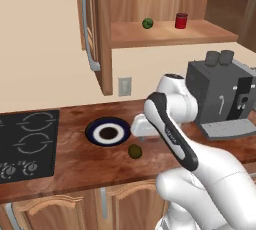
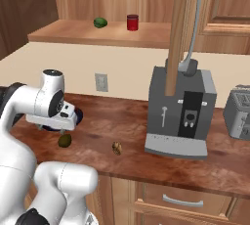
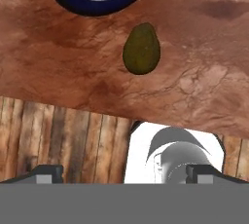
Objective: Pick the avocado and bread from the counter and place them on the plate. Then pick the jam from the cabinet and place it next to the plate. Lastly close the cabinet door.
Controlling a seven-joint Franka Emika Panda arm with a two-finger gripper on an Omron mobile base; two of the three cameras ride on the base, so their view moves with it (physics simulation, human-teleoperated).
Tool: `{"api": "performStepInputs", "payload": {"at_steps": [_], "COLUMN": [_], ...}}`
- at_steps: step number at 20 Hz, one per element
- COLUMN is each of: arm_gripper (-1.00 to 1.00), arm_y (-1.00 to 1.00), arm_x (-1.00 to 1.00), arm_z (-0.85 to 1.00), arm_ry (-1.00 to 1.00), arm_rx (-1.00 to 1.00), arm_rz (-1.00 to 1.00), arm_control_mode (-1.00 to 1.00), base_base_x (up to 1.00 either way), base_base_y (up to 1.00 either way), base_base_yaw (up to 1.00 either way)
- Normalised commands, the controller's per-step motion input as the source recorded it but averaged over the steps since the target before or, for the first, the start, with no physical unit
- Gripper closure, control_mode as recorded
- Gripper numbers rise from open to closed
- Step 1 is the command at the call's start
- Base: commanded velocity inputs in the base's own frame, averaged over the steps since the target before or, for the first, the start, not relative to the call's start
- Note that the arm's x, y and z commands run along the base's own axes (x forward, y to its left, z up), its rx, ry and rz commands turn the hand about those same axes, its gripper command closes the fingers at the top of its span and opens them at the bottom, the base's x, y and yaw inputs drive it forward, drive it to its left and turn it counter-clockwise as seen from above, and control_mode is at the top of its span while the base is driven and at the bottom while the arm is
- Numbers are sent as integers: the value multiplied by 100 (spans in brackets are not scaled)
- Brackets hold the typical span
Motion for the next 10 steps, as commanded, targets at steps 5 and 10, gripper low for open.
{"api": "performStepInputs", "payload": {"at_steps": [5, 10], "arm_gripper": [-100, -100], "arm_y": [5, 0], "arm_x": [0, 0], "arm_z": [-17, -26], "arm_ry": [1, 0], "arm_rx": [0, 0], "arm_rz": [-19, -10], "arm_control_mode": [-100, -100], "base_base_x": [0, 0], "base_base_y": [0, 0], "base_base_yaw": [0, 0]}}
